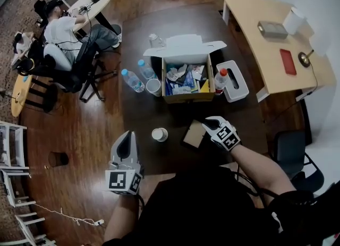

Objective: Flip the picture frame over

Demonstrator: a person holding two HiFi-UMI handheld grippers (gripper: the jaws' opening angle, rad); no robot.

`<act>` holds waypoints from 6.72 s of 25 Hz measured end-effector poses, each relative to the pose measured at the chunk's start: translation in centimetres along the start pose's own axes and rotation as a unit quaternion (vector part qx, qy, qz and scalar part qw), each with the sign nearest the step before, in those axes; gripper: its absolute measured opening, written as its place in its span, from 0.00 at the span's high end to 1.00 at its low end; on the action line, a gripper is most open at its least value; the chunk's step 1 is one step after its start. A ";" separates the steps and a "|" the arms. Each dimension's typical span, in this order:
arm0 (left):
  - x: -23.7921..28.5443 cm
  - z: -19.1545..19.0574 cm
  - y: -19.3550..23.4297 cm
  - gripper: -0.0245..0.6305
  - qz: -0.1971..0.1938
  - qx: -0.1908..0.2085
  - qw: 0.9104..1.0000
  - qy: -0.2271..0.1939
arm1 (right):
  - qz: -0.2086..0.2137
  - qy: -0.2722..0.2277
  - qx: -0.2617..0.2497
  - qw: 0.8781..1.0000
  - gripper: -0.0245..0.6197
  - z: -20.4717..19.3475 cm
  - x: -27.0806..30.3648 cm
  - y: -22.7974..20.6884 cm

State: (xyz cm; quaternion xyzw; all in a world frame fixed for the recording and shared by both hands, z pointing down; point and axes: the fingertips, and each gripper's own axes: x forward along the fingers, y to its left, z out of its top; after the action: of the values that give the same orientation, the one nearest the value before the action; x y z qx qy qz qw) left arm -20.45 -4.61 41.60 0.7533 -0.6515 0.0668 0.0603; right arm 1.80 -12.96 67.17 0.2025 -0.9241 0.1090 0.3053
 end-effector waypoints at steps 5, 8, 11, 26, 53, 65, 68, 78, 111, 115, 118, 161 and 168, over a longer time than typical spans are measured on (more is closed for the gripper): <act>-0.3 0.1 0.1 0.96 0.005 0.001 1.000 0.004 | 0.010 0.021 0.001 1.000 0.85 -1.0 0.7 0.1; -0.4 -0.2 -0.4 0.96 -0.002 0.003 1.000 0.008 | 0.017 0.034 0.000 0.999 0.84 -1.6 1.2 0.2; -0.8 -0.7 -0.9 0.96 -0.004 0.004 1.000 0.015 | 0.018 0.049 0.003 0.999 0.82 -2.3 1.5 0.1; -3.4 -1.0 0.5 0.96 0.043 0.000 0.999 0.020 | 0.045 0.093 -0.015 0.995 0.78 -3.8 3.7 0.1; -7.0 -1.8 2.6 0.96 0.098 -0.020 0.995 0.024 | 0.080 0.104 0.008 0.991 0.76 -4.9 5.1 -0.4; -7.9 -1.6 2.9 0.96 0.104 -0.002 0.994 0.027 | 0.081 0.121 0.027 0.989 0.73 -5.5 6.0 -0.4; -8.1 -1.6 2.9 0.96 0.104 0.000 0.994 0.027 | 0.084 0.119 0.038 0.989 0.73 -5.0 6.0 -0.4; -7.4 -2.1 2.7 0.96 0.090 -0.005 0.995 0.030 | 0.066 0.129 0.055 0.988 0.83 -5.5 5.5 -0.9; 1.9 -4.9 -3.4 0.96 -0.117 -0.061 0.990 0.053 | -0.027 -0.031 0.171 0.984 0.88 2.2 -7.4 -4.5; 3.0 -6.2 -6.5 0.89 -0.188 -0.063 0.976 0.084 | -0.042 -0.070 0.177 0.981 0.88 4.4 -9.7 -4.8; 3.6 -6.5 -9.0 0.85 -0.234 -0.062 0.966 0.089 | -0.050 -0.101 0.184 0.977 0.88 6.3 -11.5 -5.0; 2.9 -2.4 -13.9 0.86 -0.341 -0.187 0.919 0.066 | 0.029 -0.234 0.115 0.965 0.88 16.0 -14.5 0.7; 3.1 -2.4 -13.2 0.86 -0.315 -0.170 0.932 0.062 | 0.033 -0.233 0.123 0.964 0.88 15.7 -14.4 0.4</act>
State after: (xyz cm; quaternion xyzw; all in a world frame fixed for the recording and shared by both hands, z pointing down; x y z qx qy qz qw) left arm -7.03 -5.36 44.42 0.8925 -0.3778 -0.0207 0.2453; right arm 3.96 -13.29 45.98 0.2281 -0.9552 0.1818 0.0503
